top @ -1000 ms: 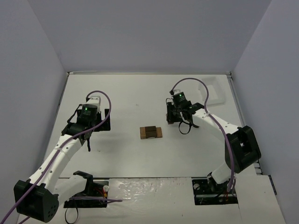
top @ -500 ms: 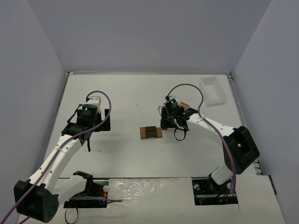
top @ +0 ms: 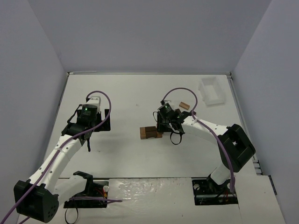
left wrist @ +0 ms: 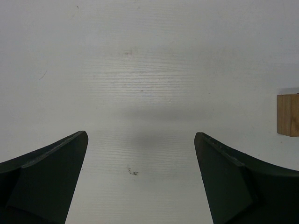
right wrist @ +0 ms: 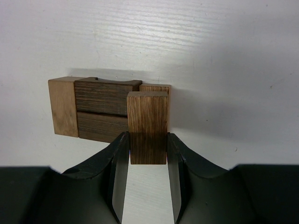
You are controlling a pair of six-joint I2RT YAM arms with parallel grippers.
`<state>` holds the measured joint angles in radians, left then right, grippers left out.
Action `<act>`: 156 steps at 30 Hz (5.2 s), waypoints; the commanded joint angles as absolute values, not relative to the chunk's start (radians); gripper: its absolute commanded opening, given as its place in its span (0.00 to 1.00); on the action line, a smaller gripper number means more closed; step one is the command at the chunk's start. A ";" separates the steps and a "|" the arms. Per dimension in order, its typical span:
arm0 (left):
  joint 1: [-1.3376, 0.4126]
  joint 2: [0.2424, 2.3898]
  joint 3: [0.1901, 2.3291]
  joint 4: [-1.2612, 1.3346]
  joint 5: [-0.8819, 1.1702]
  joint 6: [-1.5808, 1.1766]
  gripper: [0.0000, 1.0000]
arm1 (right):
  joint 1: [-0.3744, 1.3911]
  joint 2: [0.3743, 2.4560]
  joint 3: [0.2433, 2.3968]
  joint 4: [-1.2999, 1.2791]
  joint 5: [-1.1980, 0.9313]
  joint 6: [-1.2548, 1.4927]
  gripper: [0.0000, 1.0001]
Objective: Build the wood block tower
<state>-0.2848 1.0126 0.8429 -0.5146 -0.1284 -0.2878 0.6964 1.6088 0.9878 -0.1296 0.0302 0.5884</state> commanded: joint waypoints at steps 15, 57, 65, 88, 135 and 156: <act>-0.279 0.999 0.874 -0.469 -0.130 -0.270 0.97 | 0.717 1.629 0.990 -0.091 0.074 0.616 0.17; -0.279 0.997 0.874 -0.471 -0.130 -0.268 0.97 | 0.726 1.628 0.997 -0.078 0.070 0.625 0.38; -0.279 0.993 0.874 -0.471 -0.132 -0.267 0.97 | 0.720 1.544 1.015 -0.083 0.088 0.568 0.39; -0.279 1.003 0.874 -0.469 -0.132 -0.267 0.97 | 0.580 1.583 0.937 -0.110 0.046 0.513 0.52; -0.279 1.006 0.874 -0.474 -0.137 -0.265 0.97 | 0.585 1.597 0.929 -0.116 0.043 0.521 0.53; -0.279 1.008 0.873 -0.474 -0.137 -0.267 0.97 | 0.623 1.550 0.885 -0.123 0.026 0.557 0.53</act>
<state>-0.2848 1.0115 0.8429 -0.5148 -0.1287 -0.2729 0.6159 1.6077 0.8780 -0.1238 0.0181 0.5413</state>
